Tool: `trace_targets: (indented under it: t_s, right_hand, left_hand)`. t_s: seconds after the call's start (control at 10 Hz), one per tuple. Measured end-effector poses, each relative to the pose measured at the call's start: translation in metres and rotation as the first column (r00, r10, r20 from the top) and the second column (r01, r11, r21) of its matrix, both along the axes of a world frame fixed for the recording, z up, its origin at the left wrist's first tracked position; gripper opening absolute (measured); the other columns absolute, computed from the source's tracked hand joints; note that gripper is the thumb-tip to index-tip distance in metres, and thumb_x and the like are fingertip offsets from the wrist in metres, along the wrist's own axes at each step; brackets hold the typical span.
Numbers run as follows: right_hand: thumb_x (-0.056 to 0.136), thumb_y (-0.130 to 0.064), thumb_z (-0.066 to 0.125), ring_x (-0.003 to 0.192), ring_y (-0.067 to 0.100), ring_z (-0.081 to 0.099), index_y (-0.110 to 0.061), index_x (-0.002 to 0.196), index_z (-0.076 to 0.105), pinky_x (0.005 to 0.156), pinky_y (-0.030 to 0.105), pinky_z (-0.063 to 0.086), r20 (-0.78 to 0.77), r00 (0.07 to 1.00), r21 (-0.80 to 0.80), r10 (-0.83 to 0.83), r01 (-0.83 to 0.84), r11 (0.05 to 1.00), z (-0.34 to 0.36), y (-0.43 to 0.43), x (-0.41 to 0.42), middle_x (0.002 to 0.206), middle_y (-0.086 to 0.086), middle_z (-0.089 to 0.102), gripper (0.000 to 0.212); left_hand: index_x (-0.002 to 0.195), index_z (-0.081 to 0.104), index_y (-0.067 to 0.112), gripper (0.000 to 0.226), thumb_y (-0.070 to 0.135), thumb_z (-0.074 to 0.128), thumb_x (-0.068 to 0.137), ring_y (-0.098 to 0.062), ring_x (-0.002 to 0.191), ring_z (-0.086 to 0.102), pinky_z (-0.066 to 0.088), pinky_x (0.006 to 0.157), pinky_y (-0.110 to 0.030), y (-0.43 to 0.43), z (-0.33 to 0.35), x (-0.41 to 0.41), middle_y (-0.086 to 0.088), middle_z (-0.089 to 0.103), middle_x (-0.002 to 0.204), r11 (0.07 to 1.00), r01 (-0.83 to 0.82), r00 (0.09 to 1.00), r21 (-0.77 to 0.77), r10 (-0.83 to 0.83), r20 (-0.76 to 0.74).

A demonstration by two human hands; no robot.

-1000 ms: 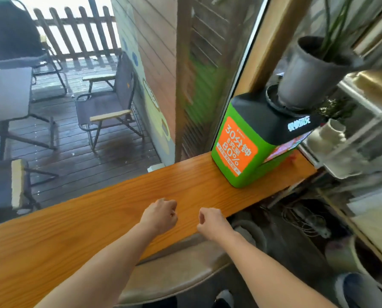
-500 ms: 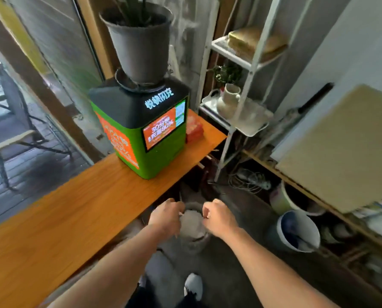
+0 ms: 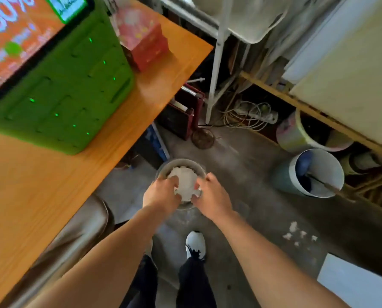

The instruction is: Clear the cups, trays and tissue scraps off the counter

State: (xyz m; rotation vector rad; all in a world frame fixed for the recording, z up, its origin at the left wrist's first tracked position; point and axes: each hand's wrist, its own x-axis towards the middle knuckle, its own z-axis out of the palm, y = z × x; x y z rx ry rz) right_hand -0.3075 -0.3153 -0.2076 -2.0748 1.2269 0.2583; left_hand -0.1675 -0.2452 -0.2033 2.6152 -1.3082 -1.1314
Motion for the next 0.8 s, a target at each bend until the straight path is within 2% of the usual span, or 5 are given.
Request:
trace_targets:
  t_s: [0.2, 0.4, 0.6, 0.7, 0.8]
  right_hand:
    - [0.084, -0.03, 0.068, 0.1, 0.027, 0.057, -0.019, 0.107, 0.057, 0.075, 0.04, 0.054, -0.021, 0.999, 0.073, -0.043, 0.044, 0.996, -0.101, -0.007, 0.011, 0.125, 0.004, 0.045, 0.027]
    - [0.087, -0.028, 0.067, 0.112, 0.029, 0.055, -0.018, 0.12, 0.054, 0.09, 0.044, 0.054, -0.043, 0.997, 0.098, -0.066, 0.07, 0.993, -0.175, -0.013, 0.02, 0.137, 0.008, 0.04, 0.037]
    - [0.083, -0.018, 0.071, 0.125, 0.029, 0.048, -0.016, 0.13, 0.054, 0.102, 0.04, 0.047, -0.003, 0.994, 0.147, -0.11, 0.109, 0.983, -0.2, -0.016, 0.022, 0.142, 0.011, 0.043, 0.049]
    - [0.083, -0.011, 0.069, 0.123, 0.028, 0.05, -0.015, 0.13, 0.056, 0.101, 0.037, 0.047, 0.032, 0.994, 0.163, -0.108, 0.101, 0.981, -0.191, -0.014, 0.019, 0.139, 0.011, 0.047, 0.049]
    - [0.085, -0.016, 0.068, 0.118, 0.028, 0.054, -0.018, 0.13, 0.055, 0.095, 0.04, 0.051, -0.013, 0.994, 0.144, -0.109, 0.11, 0.983, -0.173, -0.013, 0.016, 0.137, 0.01, 0.048, 0.047]
  left_hand:
    - [0.118, 0.059, 0.027, 0.032, 0.028, 0.062, 0.086, -0.029, 0.102, 0.059, 0.055, 0.084, -0.038, -0.014, -0.092, 0.011, -0.007, 0.057, 0.122, 0.999, 0.023, 1.0, 0.031, -0.023, -0.002]
    - [0.133, 0.048, 0.029, 0.041, 0.035, 0.057, 0.093, -0.026, 0.11, 0.057, 0.054, 0.092, -0.04, -0.027, -0.16, 0.016, -0.005, 0.054, 0.13, 0.995, 0.039, 0.999, 0.088, -0.039, -0.007]
    - [0.142, 0.041, 0.031, 0.055, 0.03, 0.063, 0.091, -0.027, 0.116, 0.056, 0.054, 0.093, -0.042, -0.031, -0.184, 0.022, -0.004, 0.052, 0.135, 0.996, 0.043, 0.998, 0.077, -0.039, -0.051]
    - [0.135, 0.046, 0.029, 0.05, 0.027, 0.064, 0.089, -0.028, 0.11, 0.058, 0.056, 0.087, -0.044, -0.027, -0.176, 0.028, -0.006, 0.055, 0.129, 0.996, 0.065, 0.997, 0.068, -0.063, -0.037]
    - [0.126, 0.052, 0.028, 0.041, 0.028, 0.066, 0.087, -0.025, 0.102, 0.059, 0.058, 0.08, -0.041, -0.023, -0.161, 0.033, -0.004, 0.057, 0.118, 0.993, 0.112, 0.992, 0.039, -0.114, 0.052]
